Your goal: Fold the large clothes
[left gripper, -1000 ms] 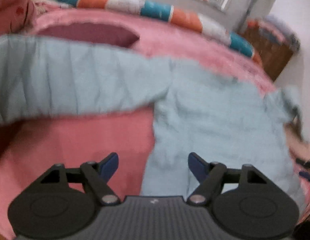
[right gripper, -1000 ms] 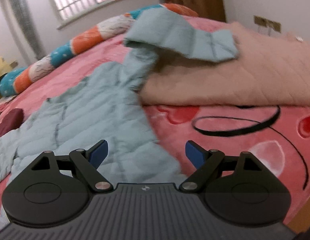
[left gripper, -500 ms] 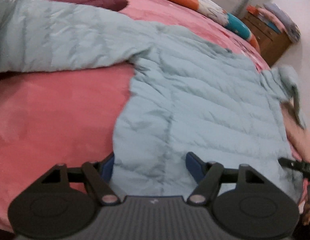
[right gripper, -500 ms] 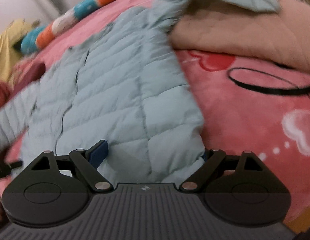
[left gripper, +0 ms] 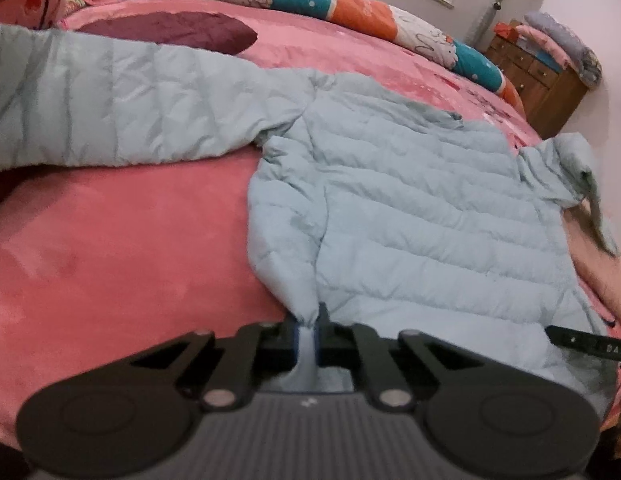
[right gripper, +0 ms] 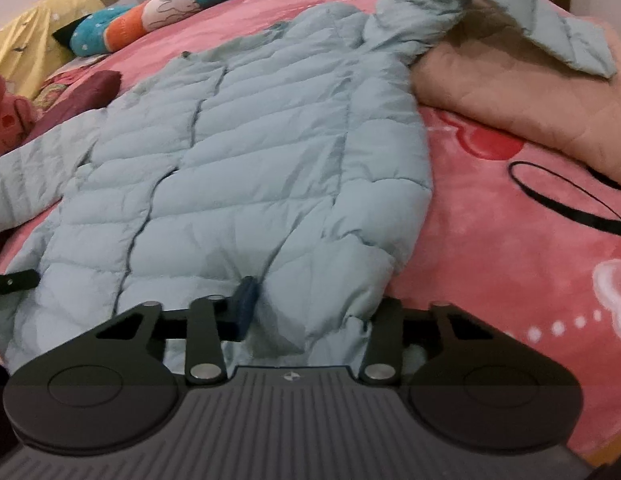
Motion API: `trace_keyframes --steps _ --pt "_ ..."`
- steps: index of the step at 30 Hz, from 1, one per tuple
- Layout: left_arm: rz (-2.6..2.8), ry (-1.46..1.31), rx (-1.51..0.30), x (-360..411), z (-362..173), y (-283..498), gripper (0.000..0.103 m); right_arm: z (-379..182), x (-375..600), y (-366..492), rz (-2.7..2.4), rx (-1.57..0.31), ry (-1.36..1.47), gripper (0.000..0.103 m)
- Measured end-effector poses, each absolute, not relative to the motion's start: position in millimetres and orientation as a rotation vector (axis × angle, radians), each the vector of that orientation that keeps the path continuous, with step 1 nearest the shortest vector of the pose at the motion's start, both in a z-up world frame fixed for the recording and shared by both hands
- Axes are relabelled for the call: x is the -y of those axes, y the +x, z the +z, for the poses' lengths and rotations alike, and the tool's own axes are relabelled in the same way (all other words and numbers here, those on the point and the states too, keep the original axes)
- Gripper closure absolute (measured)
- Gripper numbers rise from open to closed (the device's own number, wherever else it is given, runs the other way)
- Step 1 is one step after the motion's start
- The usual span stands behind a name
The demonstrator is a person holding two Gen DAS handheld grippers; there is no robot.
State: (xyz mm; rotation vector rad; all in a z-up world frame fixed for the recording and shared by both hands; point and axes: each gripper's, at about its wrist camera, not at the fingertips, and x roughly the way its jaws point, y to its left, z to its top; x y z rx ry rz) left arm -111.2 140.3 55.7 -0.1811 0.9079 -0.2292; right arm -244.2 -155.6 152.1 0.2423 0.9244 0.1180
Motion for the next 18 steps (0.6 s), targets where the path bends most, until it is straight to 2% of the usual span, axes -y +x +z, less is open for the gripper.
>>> trace_keyframes --steps 3,14,15,16,17,18 --pt "-0.210 -0.185 -0.901 -148 62 -119 0.100 154 148 -243 0.163 -0.947 0.198 0.065" --pt "-0.155 -0.213 -0.918 -173 68 -139 0.099 153 120 -247 0.223 -1.029 0.134 0.065" --pt "-0.152 -0.216 -0.917 -172 69 -139 0.098 154 123 -247 0.209 -1.029 0.146 0.060" --pt "-0.147 -0.213 -0.914 -171 71 -139 0.097 156 125 -242 0.187 -1.023 0.160 0.049" --pt "-0.139 -0.210 -0.913 -171 73 -139 0.096 158 129 -242 0.163 -1.016 0.169 0.042" --pt "-0.128 -0.207 -0.913 -171 75 -139 0.096 160 132 -243 0.144 -1.007 0.171 0.030"
